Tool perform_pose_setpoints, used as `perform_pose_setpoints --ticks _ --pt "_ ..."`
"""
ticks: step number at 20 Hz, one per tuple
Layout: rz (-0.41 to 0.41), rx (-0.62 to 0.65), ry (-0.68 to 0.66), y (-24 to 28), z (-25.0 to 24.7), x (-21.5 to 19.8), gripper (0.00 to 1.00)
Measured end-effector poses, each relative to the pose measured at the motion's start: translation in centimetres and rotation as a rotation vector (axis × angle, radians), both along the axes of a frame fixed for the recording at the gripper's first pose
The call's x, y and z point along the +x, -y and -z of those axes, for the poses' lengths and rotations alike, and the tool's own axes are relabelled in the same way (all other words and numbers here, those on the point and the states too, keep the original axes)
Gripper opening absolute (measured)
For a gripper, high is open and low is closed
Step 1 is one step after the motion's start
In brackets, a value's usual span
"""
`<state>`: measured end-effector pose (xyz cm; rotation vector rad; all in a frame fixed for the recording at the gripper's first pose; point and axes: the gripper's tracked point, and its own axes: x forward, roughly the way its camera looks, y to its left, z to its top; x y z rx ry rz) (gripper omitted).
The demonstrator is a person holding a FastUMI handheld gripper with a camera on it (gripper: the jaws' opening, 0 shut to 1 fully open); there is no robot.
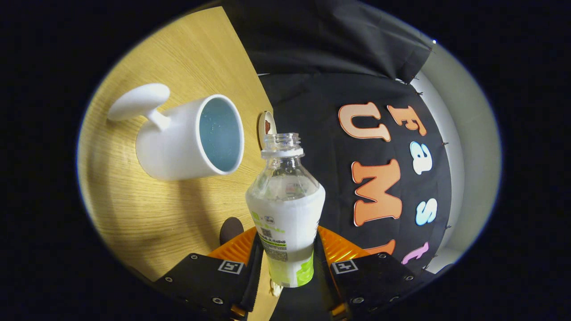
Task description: Take the bottle from table, then pour the juice into the cup, finally place the bottle on the coaster
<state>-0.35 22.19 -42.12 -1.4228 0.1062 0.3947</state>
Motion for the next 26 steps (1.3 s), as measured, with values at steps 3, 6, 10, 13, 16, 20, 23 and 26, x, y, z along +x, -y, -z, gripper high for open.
perform_pose_setpoints --ticks 3,6,10,13,16,20,23,26 --pt "-0.019 -0.036 0.009 0.0 0.1 0.2 0.57" --pt "-0.041 -0.071 0.029 -0.1 0.0 0.2 0.57" --pt "-0.066 -0.118 0.061 0.0 -0.3 0.5 0.57" --pt "-0.078 -0.134 0.074 -0.1 -0.5 0.6 0.57" --pt "-0.089 -0.144 0.088 -0.3 -0.8 0.5 0.57" --pt "-0.095 -0.165 0.108 -0.2 -1.5 0.7 0.57" --pt "-0.094 -0.174 0.117 0.1 -1.9 1.3 0.57" --pt "-0.101 -0.192 0.134 0.1 -2.4 1.4 0.57"
